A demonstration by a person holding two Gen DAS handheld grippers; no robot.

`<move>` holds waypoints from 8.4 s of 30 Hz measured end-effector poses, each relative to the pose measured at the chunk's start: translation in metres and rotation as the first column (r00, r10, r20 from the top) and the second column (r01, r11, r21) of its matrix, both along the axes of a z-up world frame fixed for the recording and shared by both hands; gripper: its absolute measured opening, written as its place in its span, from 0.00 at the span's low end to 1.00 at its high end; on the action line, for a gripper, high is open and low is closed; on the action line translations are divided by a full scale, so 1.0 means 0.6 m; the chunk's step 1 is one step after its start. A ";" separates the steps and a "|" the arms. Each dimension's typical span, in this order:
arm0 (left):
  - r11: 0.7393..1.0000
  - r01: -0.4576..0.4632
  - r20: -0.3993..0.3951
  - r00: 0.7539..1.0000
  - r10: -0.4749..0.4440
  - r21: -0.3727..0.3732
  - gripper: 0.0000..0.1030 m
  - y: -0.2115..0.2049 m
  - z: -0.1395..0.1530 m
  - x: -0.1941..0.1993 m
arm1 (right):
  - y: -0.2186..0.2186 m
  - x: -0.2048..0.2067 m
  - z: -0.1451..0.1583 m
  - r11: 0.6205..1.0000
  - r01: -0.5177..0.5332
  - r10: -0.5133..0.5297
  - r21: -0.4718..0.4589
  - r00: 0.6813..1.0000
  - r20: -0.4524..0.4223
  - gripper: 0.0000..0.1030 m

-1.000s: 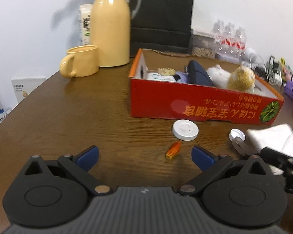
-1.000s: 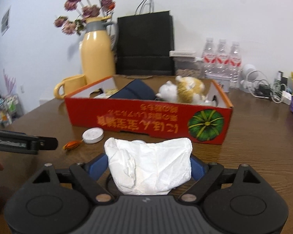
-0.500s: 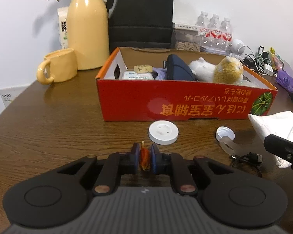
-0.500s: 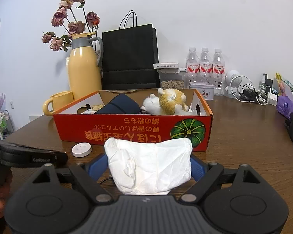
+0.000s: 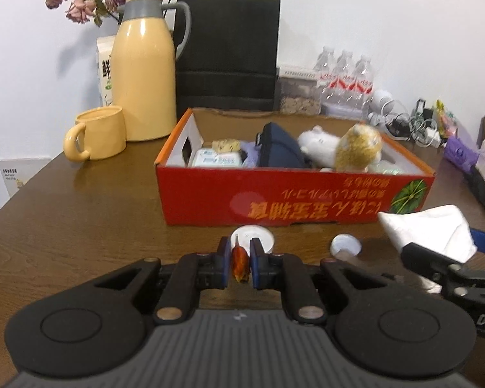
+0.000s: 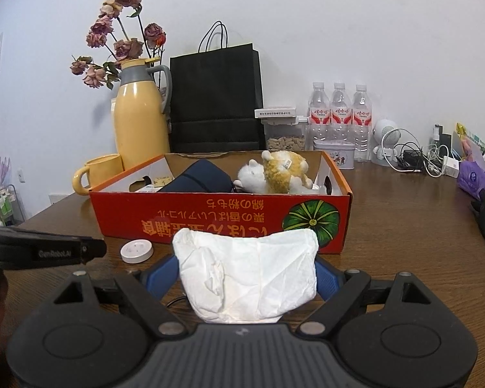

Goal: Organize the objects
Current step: 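Grasp the white cloth with the right tool and lift it, then carry the white cloth into the box and open the right tool, then withdraw both tools from the box back toward the remaining caps and cable, then grasp the black USB cable with the right tool and lift it, then grasp a white cap with the left tool while the right tool carries the cable into the box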

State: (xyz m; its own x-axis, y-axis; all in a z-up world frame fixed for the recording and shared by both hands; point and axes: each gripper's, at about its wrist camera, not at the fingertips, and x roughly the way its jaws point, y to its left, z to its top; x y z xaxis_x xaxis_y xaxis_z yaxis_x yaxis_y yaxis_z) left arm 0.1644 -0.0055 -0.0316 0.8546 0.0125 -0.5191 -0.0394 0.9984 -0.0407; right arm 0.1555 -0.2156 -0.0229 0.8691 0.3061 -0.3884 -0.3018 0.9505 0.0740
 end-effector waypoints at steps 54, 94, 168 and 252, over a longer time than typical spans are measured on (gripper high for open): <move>0.997 -0.029 0.109 0.993 0.036 -0.069 0.14 0.026 0.040 0.259 | 0.099 0.278 0.023 0.998 -0.008 0.008 -0.065 1.000 0.010 0.84; 0.992 -0.079 0.280 0.954 0.105 -0.103 1.00 0.042 0.056 0.169 | 0.068 0.212 0.051 0.996 0.022 -0.012 -0.085 0.993 0.116 1.00; 0.996 -0.068 -0.009 0.998 0.068 -0.049 1.00 0.076 -0.004 -0.065 | 0.029 0.059 -0.026 0.964 -0.241 0.209 -0.114 0.949 -0.235 0.31; 0.998 -0.042 0.180 0.982 0.050 -0.046 0.39 -0.007 0.092 0.167 | 0.052 0.179 0.102 1.000 0.004 -0.002 -0.014 0.983 0.184 0.12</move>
